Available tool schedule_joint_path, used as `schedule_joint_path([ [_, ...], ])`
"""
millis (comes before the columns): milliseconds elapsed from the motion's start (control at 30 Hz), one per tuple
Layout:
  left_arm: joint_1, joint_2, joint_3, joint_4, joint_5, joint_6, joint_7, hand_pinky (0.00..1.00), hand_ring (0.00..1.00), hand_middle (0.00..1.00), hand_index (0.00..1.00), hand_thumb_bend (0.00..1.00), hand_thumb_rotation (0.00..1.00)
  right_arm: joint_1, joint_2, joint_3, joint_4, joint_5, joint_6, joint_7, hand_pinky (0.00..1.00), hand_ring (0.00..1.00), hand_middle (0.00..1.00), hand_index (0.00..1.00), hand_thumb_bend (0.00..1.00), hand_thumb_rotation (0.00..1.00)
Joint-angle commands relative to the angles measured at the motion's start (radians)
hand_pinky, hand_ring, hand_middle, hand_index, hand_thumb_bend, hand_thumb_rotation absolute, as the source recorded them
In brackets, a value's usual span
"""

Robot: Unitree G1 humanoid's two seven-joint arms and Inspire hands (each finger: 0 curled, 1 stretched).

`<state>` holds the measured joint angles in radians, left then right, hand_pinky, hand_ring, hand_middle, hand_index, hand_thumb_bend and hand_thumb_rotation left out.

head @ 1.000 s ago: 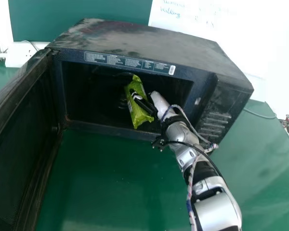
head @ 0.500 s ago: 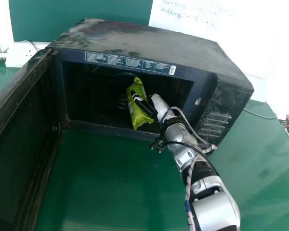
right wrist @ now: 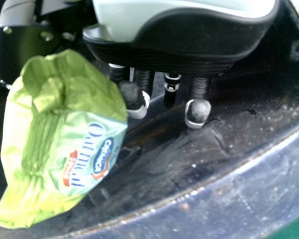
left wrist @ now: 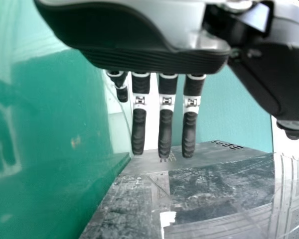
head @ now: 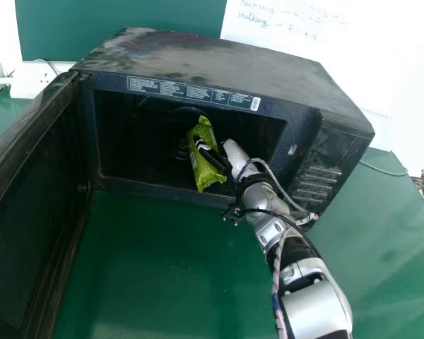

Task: Put biscuit inside oven

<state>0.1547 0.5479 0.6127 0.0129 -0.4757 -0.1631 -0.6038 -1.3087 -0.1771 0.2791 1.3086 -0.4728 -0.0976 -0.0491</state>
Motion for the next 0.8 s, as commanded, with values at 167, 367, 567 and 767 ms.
schedule_joint_path([
  [167,0.023,-0.016,0.004,-0.008,-0.03,0.013,-0.008,0.51,0.59,0.64,0.62,0.84,0.55,-0.025,-0.014,-0.001,0.013,-0.007,0.01,-0.026,0.0,0.0,0.0,0.06,0.6,0.0],
  [367,0.022,-0.017,0.005,-0.005,-0.03,0.015,-0.006,0.47,0.57,0.63,0.62,0.84,0.55,-0.038,-0.01,0.004,0.02,-0.019,0.025,-0.035,0.0,0.0,0.0,0.06,0.57,0.0],
  [567,0.022,-0.016,0.004,-0.007,-0.031,0.018,-0.007,0.45,0.54,0.61,0.62,0.83,0.54,-0.036,-0.008,-0.003,0.024,-0.015,0.028,-0.032,0.0,0.0,0.0,0.06,0.57,0.0],
  [767,0.02,-0.019,0.008,0.003,-0.062,0.029,-0.03,0.49,0.58,0.63,0.63,0.82,0.52,-0.033,-0.012,-0.003,0.025,-0.016,0.031,-0.031,0.0,0.0,0.0,0.1,0.69,0.0],
])
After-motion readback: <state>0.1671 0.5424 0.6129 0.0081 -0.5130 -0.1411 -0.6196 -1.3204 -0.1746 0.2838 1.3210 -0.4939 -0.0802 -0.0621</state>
